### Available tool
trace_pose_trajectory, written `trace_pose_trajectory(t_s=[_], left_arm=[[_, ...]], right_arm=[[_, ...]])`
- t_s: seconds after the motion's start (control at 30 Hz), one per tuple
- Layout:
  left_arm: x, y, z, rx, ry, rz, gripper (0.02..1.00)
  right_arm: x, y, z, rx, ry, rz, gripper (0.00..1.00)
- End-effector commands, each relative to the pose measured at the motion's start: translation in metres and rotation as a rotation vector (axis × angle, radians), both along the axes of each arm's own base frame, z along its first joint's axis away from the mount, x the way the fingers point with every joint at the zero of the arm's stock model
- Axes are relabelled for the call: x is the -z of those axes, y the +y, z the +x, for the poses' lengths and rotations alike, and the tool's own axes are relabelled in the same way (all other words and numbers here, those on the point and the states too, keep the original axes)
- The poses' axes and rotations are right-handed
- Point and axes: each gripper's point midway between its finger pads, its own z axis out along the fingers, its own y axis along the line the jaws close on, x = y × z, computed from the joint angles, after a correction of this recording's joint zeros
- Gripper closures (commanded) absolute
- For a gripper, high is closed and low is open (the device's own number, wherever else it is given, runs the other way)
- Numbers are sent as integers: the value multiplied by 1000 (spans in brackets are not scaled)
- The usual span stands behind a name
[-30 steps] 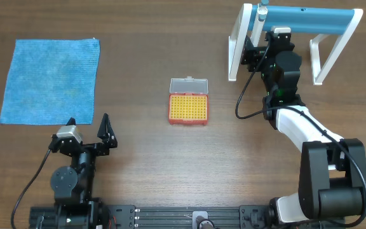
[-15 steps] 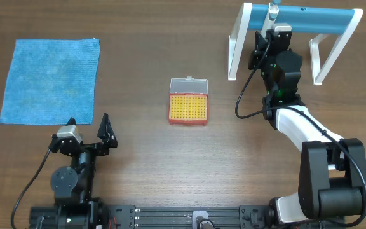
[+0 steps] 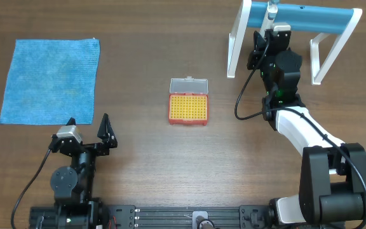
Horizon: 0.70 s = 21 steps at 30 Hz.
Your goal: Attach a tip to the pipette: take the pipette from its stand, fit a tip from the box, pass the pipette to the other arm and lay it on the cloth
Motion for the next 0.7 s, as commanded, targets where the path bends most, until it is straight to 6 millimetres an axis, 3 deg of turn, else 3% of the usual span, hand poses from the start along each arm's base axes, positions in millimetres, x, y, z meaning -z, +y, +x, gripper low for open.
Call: trace_pose_trajectory(t_s=[0.03, 0.1, 0.17, 0.23, 0.3, 0.33, 0.4, 0.5, 0.7], left_arm=[[1, 0, 0, 2, 0, -9, 27], [1, 0, 0, 2, 0, -9, 29], [1, 0, 0, 2, 0, -9, 27], [1, 0, 0, 2, 0, -9, 27], [1, 0, 0, 2, 0, -9, 27], [1, 0, 0, 2, 0, -9, 27], [1, 0, 0, 2, 0, -9, 27], [1, 0, 0, 2, 0, -9, 27], [1, 0, 0, 2, 0, -9, 27]], right_arm=[[-42, 22, -12, -48, -94, 5, 919], [-55, 40, -33, -92, -126, 11, 917], [-63, 74, -68, -204, -165, 25, 919], [-69, 122, -110, -423, -260, 53, 919], [-76, 156, -152, -567, -408, 86, 919], [-76, 164, -161, -593, -452, 98, 919], [-69, 176, -166, -625, -489, 112, 921], [-32, 203, -160, -682, -396, 109, 919], [-17, 214, -159, -705, -355, 105, 919]])
